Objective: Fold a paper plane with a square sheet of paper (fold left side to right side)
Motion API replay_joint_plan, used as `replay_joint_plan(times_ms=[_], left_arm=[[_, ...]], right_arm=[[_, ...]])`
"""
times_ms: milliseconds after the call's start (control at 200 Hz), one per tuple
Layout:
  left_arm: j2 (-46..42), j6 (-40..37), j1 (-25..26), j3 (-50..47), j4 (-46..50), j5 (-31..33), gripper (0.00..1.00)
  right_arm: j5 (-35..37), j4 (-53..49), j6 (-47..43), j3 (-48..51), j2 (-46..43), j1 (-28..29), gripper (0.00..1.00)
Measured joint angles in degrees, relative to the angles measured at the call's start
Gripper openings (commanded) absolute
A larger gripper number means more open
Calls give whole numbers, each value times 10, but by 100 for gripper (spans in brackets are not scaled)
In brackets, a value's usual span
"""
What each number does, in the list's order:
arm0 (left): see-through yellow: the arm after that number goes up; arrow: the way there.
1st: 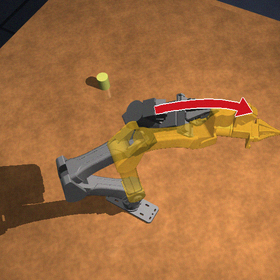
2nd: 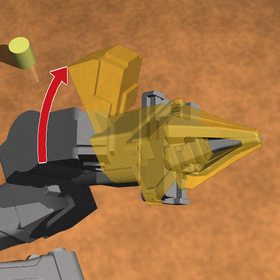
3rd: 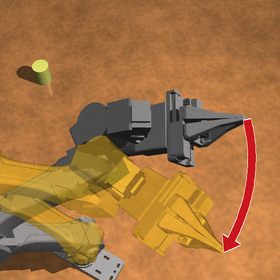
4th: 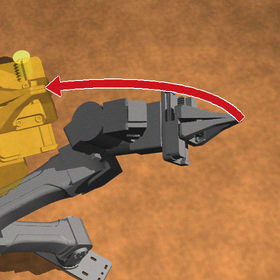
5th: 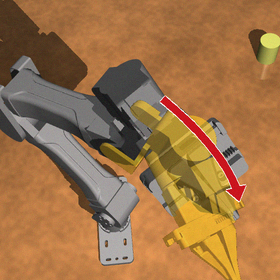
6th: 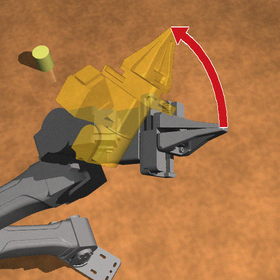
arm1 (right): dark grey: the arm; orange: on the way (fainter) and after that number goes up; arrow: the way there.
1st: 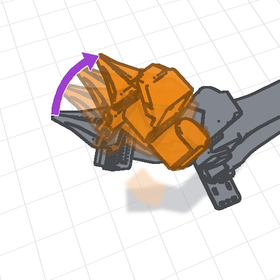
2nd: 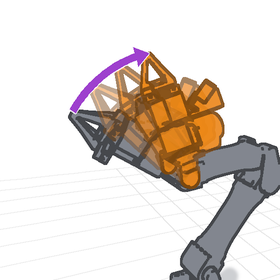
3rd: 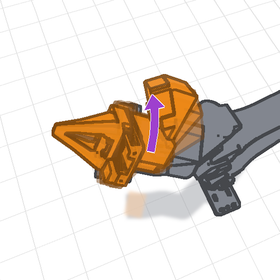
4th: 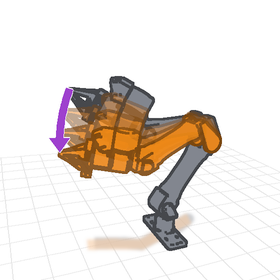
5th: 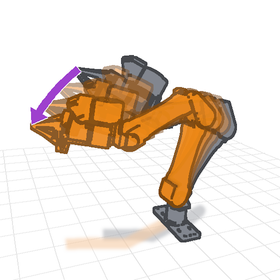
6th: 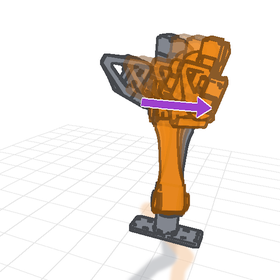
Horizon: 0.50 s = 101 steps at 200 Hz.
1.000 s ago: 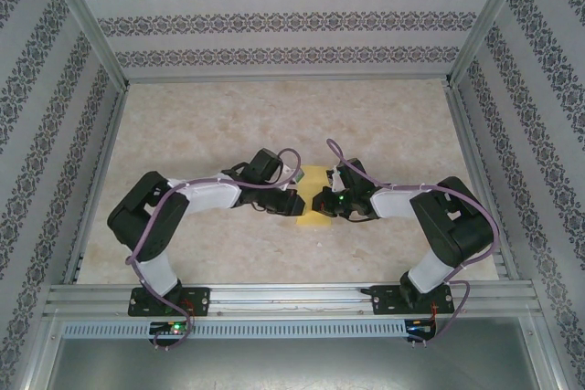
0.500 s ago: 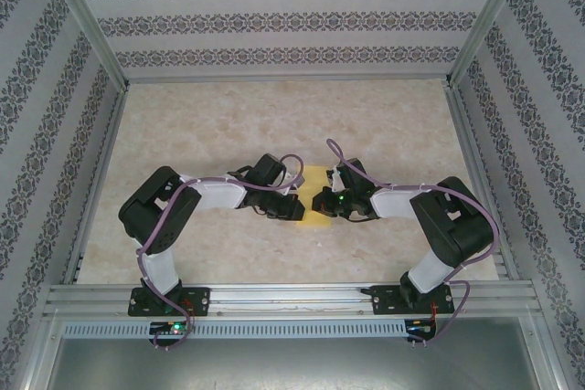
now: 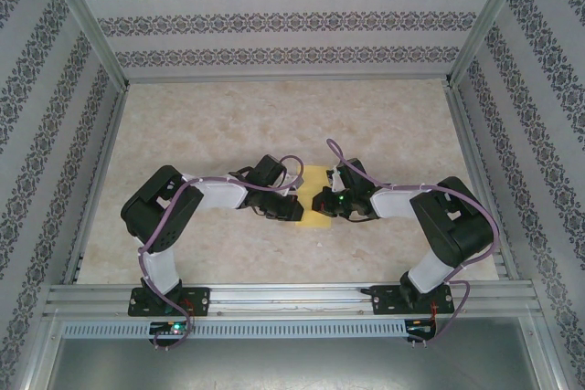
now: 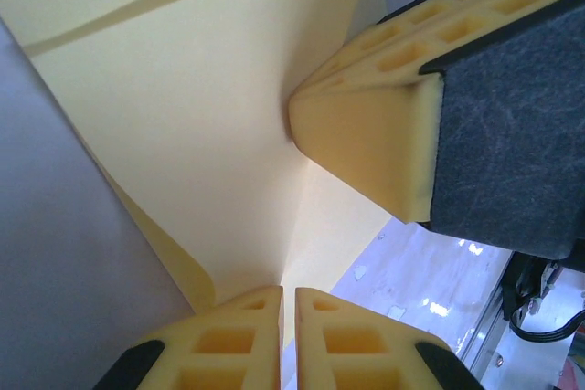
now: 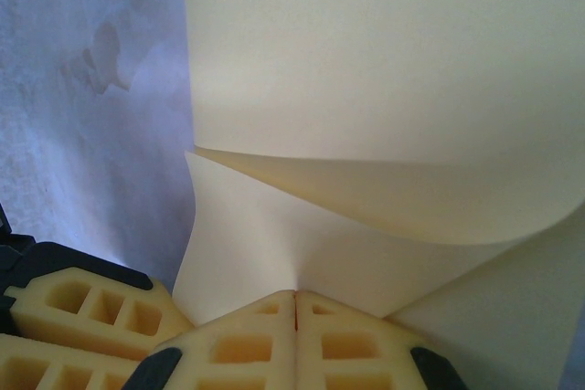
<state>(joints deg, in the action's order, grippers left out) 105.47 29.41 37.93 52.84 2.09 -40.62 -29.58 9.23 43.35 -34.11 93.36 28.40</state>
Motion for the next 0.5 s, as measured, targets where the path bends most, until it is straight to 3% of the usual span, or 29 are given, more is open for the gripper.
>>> replay_joint_plan(times_ms=[505], left_arm=[[8,-4,0,0,0,2,10]], right_arm=[[0,0,0,0,0,0,0]])
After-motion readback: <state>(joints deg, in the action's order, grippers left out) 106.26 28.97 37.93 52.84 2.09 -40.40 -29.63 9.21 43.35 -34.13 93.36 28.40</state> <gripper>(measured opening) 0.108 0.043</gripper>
